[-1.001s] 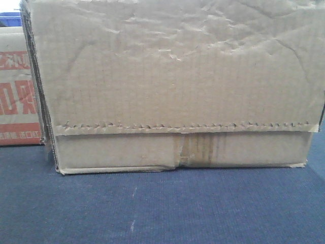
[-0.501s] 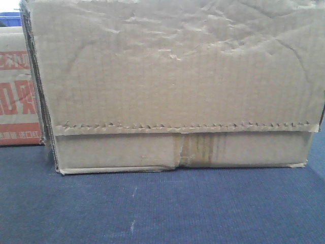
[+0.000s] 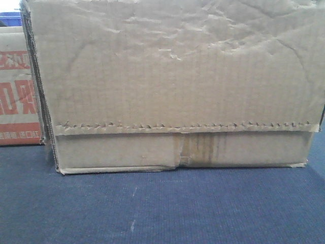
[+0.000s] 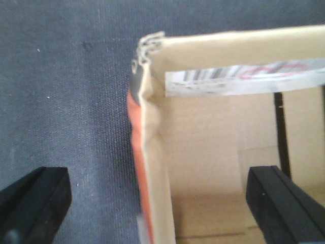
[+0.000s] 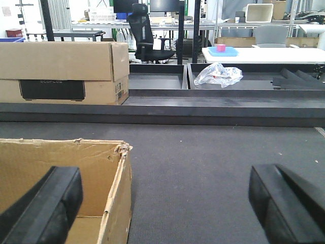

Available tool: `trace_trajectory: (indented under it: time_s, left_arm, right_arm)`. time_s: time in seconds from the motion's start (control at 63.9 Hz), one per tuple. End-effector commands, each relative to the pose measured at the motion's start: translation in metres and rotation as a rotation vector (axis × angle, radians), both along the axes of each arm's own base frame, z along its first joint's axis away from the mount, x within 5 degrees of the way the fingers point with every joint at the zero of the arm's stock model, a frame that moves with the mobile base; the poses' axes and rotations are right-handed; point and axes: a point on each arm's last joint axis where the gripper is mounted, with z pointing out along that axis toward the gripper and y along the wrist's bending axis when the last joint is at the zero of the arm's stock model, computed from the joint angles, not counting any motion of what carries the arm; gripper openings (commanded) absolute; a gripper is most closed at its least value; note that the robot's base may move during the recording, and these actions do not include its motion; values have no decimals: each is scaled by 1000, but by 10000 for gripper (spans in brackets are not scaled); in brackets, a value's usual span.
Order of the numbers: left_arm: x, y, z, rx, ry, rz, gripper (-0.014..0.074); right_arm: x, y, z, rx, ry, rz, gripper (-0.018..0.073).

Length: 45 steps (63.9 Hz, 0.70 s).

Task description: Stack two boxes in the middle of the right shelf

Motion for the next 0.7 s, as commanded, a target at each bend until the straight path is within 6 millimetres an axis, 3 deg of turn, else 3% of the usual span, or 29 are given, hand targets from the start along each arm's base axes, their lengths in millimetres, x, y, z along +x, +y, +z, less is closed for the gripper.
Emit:
trace_trajectory:
  time_s: [0.0,0.125,0.344,0.516,0.688]
  left_arm:
    - [3,2,-3,5,-2,-1,571]
    - [2,2,-11,10,15,-1,421]
    - [-2,3,-17,22,57,-4,-99]
    - [-9,2,-4,31,33,11,-111]
    - [-27,8,42,120,-85,116,-111]
  right_arm:
    - [1,0,3,-6,-18,-4,570]
    - [1,0,3,-6,-18,-4,570]
    - [1,0,3,-6,-18,-4,570]
    - [1,0,3,-6,-18,-4,570]
    - [1,0,3,-6,-18,-4,570]
